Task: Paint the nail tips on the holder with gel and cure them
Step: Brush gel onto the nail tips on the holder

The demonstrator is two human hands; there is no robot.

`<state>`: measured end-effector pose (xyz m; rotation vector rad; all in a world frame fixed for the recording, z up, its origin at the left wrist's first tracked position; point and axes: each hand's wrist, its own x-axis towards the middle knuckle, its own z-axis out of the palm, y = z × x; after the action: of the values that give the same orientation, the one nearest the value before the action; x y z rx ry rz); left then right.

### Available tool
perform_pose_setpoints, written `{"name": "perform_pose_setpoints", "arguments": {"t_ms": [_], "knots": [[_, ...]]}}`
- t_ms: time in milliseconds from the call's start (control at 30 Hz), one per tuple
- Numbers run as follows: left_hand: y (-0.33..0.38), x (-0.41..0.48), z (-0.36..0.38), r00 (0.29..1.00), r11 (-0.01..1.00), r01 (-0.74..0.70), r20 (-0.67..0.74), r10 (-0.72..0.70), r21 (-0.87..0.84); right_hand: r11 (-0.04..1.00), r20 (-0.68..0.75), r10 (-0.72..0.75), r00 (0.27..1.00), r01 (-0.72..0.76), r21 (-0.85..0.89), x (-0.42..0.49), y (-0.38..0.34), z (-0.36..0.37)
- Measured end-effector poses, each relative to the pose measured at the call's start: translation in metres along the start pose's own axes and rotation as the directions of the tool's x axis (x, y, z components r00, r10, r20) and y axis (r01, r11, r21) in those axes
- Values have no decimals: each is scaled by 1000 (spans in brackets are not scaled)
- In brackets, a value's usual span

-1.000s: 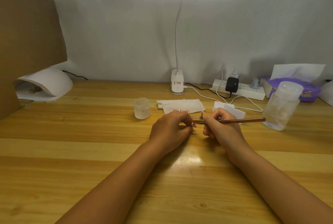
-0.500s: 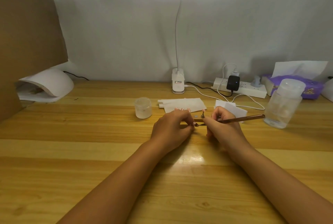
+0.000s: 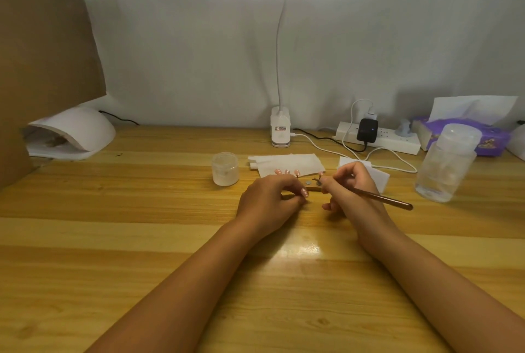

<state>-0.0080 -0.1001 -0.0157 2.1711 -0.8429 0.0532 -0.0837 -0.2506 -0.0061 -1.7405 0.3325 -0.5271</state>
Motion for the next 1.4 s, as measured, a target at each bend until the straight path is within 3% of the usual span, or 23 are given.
{"name": "perform_pose_setpoints", "arguments": {"t_ms": [1167, 1400], "knots": [[-3, 2, 1, 1000, 999, -30, -8, 30, 25, 986, 131, -42, 991, 62, -153, -2, 1, 3], [0, 1, 2, 1000, 1000, -18, -11, 18, 22, 999, 7, -41, 999, 42, -32, 0, 3, 1]]}}
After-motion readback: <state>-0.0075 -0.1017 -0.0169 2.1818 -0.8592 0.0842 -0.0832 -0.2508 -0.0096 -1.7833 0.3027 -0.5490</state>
